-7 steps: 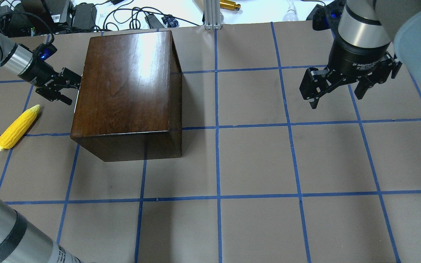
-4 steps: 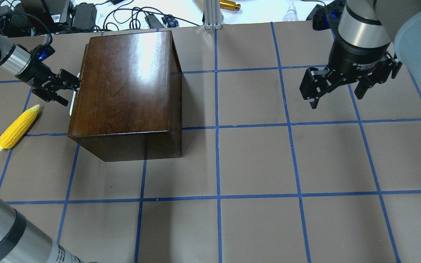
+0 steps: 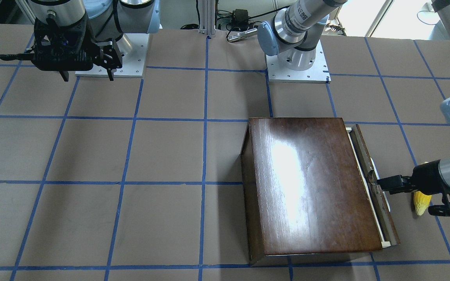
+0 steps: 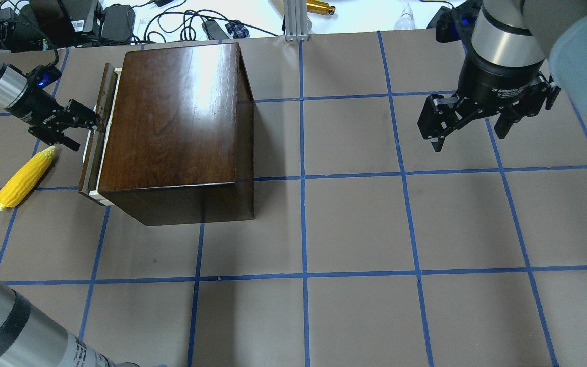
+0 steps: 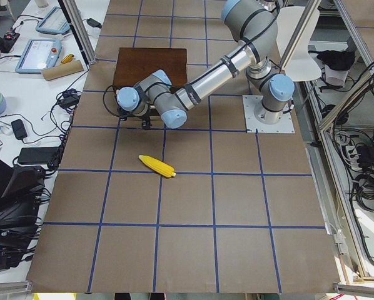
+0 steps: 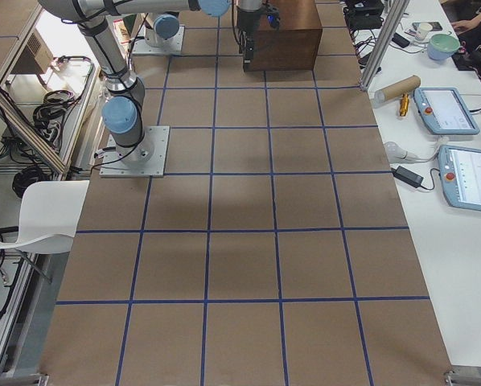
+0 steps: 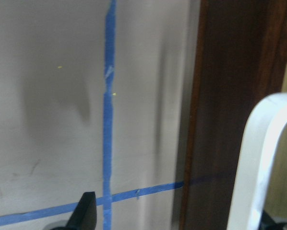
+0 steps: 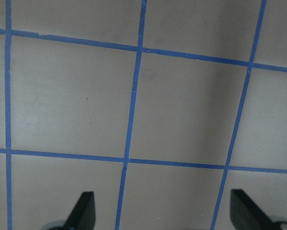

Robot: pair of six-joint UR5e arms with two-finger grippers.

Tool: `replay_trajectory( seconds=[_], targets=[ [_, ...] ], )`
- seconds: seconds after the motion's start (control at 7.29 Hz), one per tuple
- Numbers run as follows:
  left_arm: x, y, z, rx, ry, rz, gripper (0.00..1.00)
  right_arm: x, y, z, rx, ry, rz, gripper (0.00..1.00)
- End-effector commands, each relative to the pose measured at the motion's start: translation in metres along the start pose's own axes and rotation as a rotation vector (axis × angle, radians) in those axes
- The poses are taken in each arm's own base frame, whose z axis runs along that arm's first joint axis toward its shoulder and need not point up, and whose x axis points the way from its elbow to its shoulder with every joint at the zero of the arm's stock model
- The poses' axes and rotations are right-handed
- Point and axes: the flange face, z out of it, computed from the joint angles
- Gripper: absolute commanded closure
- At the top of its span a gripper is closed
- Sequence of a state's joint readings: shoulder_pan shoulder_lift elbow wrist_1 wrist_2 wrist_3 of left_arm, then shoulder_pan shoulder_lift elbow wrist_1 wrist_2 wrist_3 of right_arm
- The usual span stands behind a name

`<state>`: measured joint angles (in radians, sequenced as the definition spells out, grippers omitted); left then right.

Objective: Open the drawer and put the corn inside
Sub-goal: 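Pull the drawer outward with the left gripper, away from the cabinet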

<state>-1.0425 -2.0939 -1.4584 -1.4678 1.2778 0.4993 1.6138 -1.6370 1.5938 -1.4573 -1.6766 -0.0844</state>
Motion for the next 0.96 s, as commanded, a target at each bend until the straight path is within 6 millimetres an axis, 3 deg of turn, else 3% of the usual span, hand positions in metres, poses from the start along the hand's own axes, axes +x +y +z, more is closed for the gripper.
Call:
replay_trajectory(
  seconds=[0.0,0.41,0.82],
  targets=[
    [-0.004,0.001,-0.004,0.005,-0.009,-0.002,0.00,0.000,0.000,0.000,0.000,0.000,0.000,0.00],
    [-0.036,0.010,-0.014,0.023,-0.003,-0.033,0.00,0.000,0.000,-0.001,0.001,0.000,0.000,0.00],
    [-0.042,0.010,-0.023,0.020,-0.050,-0.030,0.00,0.000,0.000,0.000,0.000,0.000,0.000,0.00]
  ],
)
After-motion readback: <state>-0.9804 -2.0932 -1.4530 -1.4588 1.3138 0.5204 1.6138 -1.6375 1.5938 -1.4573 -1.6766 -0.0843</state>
